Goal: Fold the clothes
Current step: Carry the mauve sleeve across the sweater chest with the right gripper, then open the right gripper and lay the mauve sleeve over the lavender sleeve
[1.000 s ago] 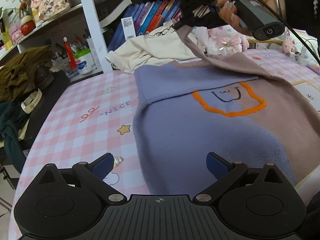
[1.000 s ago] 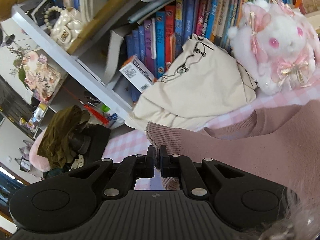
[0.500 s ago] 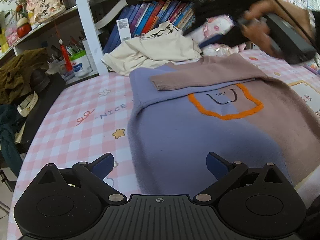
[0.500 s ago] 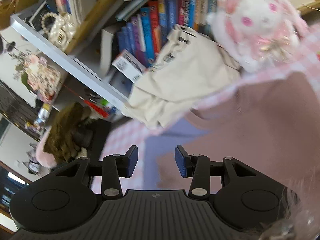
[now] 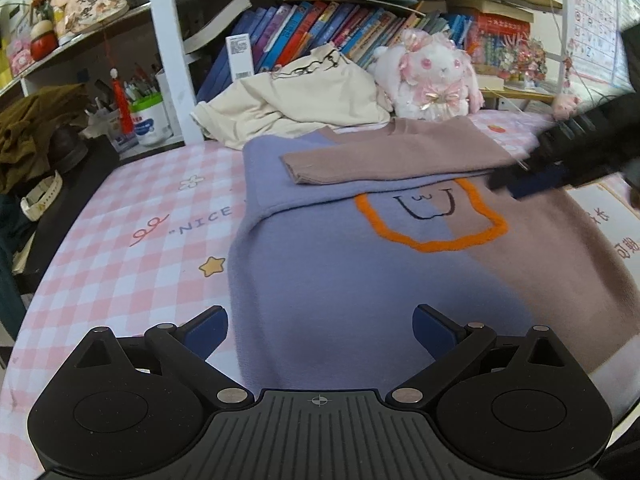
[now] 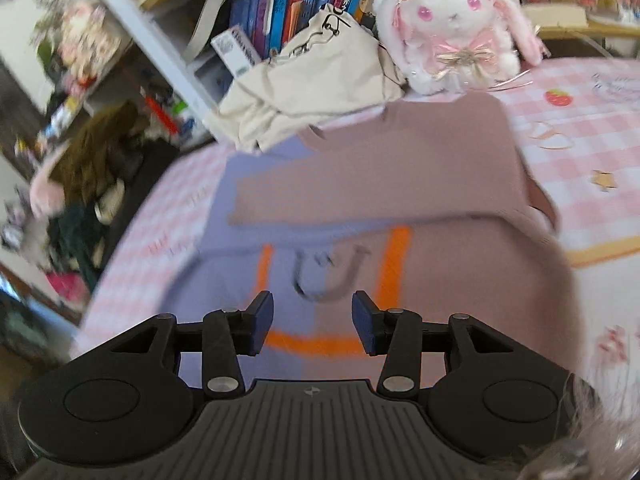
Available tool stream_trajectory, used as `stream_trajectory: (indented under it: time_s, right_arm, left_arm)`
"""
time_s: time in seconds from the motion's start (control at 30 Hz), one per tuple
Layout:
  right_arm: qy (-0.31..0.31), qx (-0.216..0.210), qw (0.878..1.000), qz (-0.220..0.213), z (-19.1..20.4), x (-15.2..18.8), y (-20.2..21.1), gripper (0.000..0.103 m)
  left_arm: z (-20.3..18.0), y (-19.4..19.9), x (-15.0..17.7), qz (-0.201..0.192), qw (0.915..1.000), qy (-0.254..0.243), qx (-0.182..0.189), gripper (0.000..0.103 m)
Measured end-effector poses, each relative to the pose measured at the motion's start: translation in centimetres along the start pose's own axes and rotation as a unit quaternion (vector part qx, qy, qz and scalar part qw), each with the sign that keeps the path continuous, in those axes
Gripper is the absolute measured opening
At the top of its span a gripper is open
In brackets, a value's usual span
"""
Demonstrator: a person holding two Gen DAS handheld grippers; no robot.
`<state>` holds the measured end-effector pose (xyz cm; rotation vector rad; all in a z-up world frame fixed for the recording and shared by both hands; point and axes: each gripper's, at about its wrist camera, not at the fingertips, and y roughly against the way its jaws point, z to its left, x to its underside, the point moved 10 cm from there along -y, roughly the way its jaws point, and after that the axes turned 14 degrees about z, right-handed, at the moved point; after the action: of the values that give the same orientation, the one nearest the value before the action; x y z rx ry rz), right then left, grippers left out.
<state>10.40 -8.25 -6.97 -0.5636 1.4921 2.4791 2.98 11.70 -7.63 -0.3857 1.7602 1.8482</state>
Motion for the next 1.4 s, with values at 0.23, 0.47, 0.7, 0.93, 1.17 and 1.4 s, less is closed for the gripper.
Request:
stream_trajectory:
  time_s: [0.23, 0.47, 0.7, 0.93, 1.17, 1.4]
  right_arm:
    - [0.017, 0.065, 0.998, 0.012, -3.5, 6.2, 2.9, 0.042]
    - [-0.012, 0.087, 0.996, 0.006, -5.8, 9.7, 5.0, 0.057]
    - [-0.046, 0.096, 0.994, 0.021, -7.4, 11.7, 6.0, 0.057]
    - [-0.06, 0.107, 0.992, 0.033, -8.3, 13.1, 6.2, 0.057]
    - [-0.071, 0.112, 0.991, 0.033, -8.8, 13.6, 6.7, 0.056]
    - [-0.08, 0.121, 0.989, 0.028, -9.4, 13.7, 6.9, 0.046]
  left_arm:
    - [-0.5, 0.3, 0.6, 0.014, 0.9998, -0.003, 0.015, 0.1]
    - [0.8, 0.2, 2.2, 0.045, 0.9983, 0.025, 0.027, 0.1]
    - [1.7, 0.3, 4.4, 0.07, 0.9944, 0.061, 0.051, 0.1]
    - [3.8, 0.4, 5.3, 0.079, 0.986, 0.129, 0.07, 0.098]
    - [5.1, 0.2, 5.8, 0.087, 0.9759, 0.178, 0.092, 0.094]
    - [5.5, -0.4, 6.4, 0.103, 0.967, 0.207, 0.108, 0.079]
